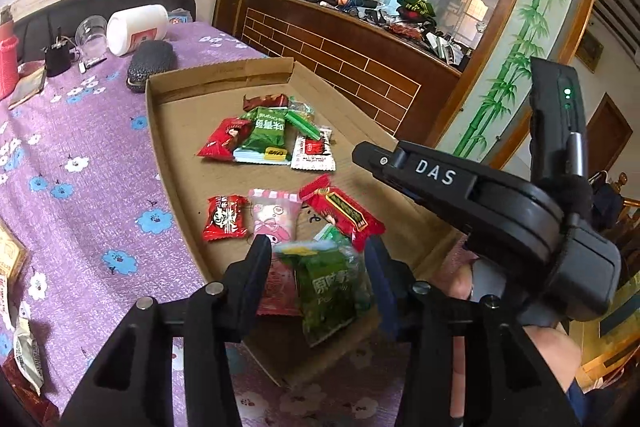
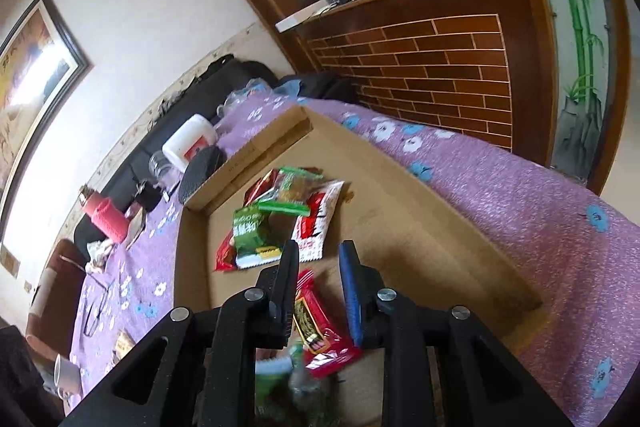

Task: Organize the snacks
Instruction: 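Open the left gripper to drop the Peas bag while the right drops the red candy bar, then move both grippers back to the snack pile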

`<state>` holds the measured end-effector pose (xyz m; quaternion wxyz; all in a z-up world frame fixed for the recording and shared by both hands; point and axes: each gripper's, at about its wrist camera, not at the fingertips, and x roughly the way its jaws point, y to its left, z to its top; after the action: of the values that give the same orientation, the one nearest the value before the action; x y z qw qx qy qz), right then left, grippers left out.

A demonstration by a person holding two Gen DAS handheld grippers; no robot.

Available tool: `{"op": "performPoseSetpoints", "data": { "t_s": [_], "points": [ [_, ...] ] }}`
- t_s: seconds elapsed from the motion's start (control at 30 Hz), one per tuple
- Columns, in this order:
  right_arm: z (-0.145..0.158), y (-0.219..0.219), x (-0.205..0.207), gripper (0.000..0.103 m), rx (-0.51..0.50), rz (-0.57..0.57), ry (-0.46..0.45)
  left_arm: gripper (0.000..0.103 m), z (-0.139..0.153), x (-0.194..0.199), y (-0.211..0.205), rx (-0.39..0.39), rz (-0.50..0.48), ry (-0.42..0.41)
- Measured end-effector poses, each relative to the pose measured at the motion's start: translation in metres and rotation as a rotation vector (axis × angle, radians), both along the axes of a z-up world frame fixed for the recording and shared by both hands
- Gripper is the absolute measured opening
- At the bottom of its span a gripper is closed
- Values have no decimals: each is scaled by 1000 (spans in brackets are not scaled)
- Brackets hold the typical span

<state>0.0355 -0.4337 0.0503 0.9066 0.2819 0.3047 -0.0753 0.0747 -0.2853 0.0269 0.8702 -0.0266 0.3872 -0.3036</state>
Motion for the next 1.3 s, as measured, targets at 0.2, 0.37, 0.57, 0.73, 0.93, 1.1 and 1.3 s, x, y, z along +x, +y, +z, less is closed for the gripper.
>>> {"op": "performPoseSetpoints", "data": {
  "t_s": [0.2, 0.37, 0.57, 0.73, 0.93, 1.1, 1.3],
  "points": [
    [1, -3, -1, 22, 4, -10, -6, 47, 12, -5, 7, -4, 22, 8],
    [8, 13, -1, 22, -44, 57, -54, 48, 26, -11, 26, -2, 72, 5],
    [15, 43, -3, 35, -112, 185, -107, 49, 36, -22, 49, 16, 113, 5],
    [17, 56, -5, 43, -127, 226, -145, 50, 39, -32, 70, 27, 151, 8],
    [18, 64, -6, 43, -141, 258, -166, 50, 41, -43, 113, 15, 233, 15],
    [21, 68, -11, 43, -146, 267, -210, 50, 45, -58, 179, -21, 370, 25],
    [21, 65, -9, 43, -108, 285, -205, 50, 27, -66, 237, -47, 555, 136]
  ]
}}
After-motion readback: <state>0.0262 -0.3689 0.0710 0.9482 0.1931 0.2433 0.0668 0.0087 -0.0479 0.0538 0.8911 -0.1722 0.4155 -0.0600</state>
